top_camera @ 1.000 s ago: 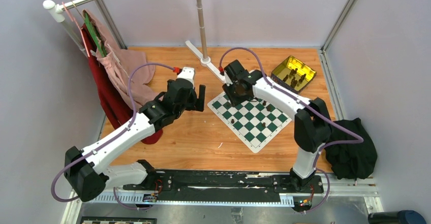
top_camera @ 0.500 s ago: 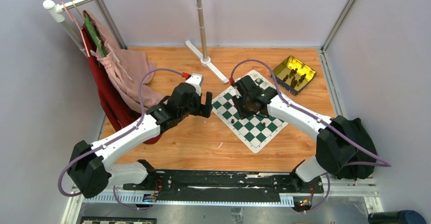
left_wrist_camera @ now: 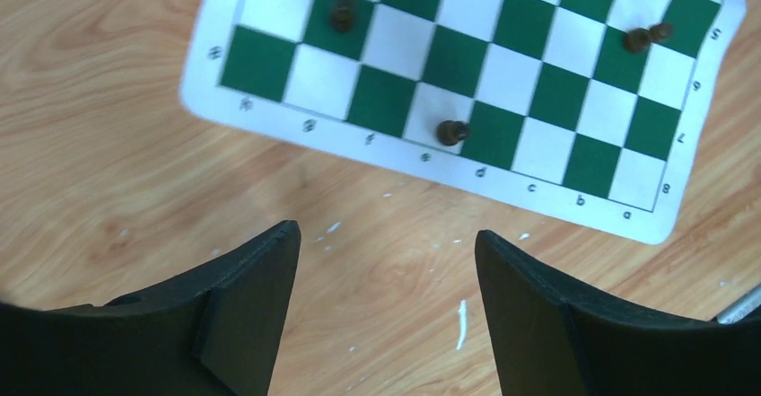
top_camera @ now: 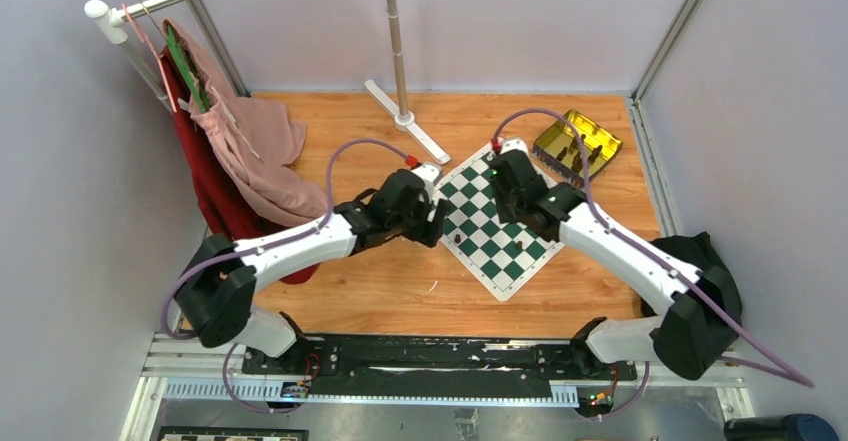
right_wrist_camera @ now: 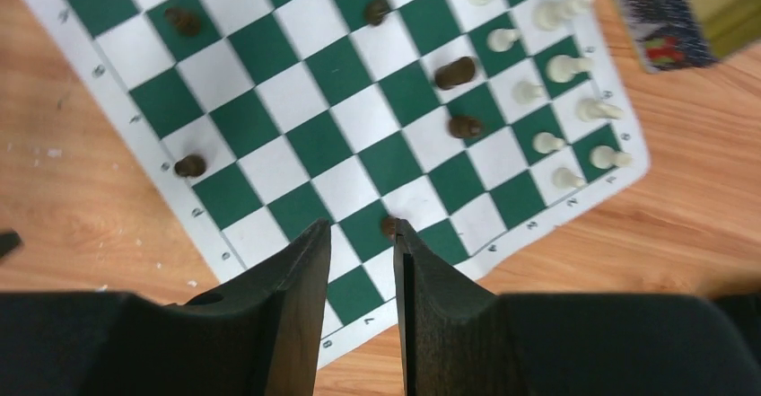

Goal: Set up the chess pieces on the board
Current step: Pick up the chess piece from the chessboard.

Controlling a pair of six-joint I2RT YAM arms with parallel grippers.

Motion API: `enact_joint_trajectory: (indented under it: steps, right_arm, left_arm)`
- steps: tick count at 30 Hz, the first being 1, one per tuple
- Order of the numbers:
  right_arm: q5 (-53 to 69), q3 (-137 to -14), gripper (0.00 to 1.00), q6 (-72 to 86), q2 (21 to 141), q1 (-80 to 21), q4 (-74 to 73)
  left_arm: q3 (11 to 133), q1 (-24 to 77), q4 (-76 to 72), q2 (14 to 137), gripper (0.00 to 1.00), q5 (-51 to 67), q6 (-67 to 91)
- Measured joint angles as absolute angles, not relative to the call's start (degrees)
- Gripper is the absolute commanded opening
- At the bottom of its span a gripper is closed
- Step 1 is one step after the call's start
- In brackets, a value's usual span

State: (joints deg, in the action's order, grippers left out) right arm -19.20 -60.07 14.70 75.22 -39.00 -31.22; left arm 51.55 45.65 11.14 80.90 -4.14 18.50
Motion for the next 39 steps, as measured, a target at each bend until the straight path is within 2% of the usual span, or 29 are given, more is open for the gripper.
enact_joint_trajectory:
  steps: [7,10,16,32,39]
  right_arm:
    - [-23.0,-57.7,0.36,16.3,68.4,-31.2,-31.2]
    - [-23.2,-56.3,0.36,16.6,67.2,-28.9,-31.3]
    - [-23.2,-55.2,0.36,16.6,65.6,-27.9,-31.2]
    - [-22.2,-54.3,0.36,15.8,64.8,-25.9,-29.8]
    - [-21.7,-54.0,0.36,15.2,64.8,-24.8,-29.1]
  left_arm:
    - [60.6,51.4,12.0,91.5,0.72,-3.2,15.8]
    - [63.7,52.8,12.8,95.0,0.63,-3.2,15.1]
    - [67.1,53.4,14.9,100.5,0.55,-4.4,15.1]
    - [74.1,53.8,18.4,109.0,0.54,-9.1,16.5]
    - [75.9,53.8,19.7,110.8,0.46,-10.8,17.4]
